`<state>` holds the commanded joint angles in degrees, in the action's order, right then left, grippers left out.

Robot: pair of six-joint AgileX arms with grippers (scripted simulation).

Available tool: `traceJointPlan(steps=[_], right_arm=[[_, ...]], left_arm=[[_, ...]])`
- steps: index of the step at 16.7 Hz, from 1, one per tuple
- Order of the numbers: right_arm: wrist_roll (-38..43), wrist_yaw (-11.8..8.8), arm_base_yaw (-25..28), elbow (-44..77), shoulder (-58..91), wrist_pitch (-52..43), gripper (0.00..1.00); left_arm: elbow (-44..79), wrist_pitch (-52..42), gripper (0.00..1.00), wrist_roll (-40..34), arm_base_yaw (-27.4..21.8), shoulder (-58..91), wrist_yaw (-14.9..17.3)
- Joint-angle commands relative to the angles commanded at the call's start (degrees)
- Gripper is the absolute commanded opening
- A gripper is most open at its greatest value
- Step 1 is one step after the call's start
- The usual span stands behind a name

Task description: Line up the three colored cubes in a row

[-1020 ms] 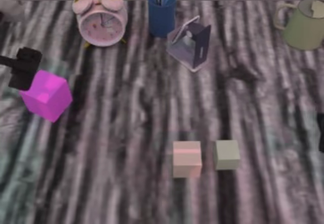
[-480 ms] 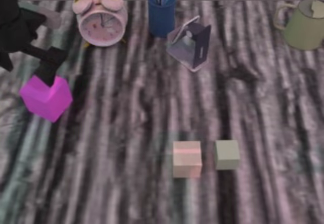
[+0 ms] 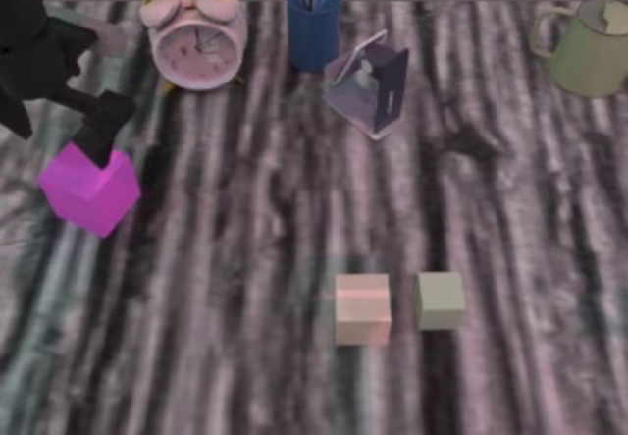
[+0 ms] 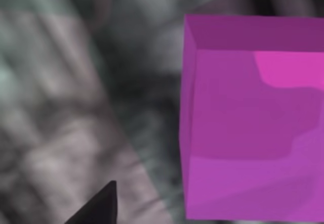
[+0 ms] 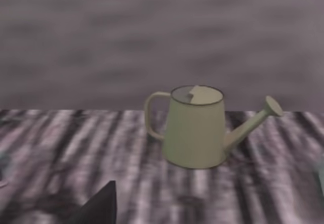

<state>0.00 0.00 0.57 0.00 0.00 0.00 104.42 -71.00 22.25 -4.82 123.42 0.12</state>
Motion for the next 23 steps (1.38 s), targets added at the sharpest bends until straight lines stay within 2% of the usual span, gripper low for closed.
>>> traceJointPlan(steps=[3,9,14,23], right_arm=[[0.0,0.0,0.0,0.0,0.0,0.0,1.00],[0.0,0.0,0.0,0.0,0.0,0.0,1.00],[0.0,0.0,0.0,0.0,0.0,0.0,1.00],[0.0,0.0,0.0,0.0,0.0,0.0,1.00]], left_arm=[[-1.9,2.3,1.00,0.2,-0.2,0.6,0.0],[-11.2,16.0,1.00,0.2,-0.2,4.5,0.1],[-12.7,17.8,1.00,0.2,-0.2,5.1,0.1],[-12.7,17.8,0.32,0.2,-0.2,5.1,0.1]])
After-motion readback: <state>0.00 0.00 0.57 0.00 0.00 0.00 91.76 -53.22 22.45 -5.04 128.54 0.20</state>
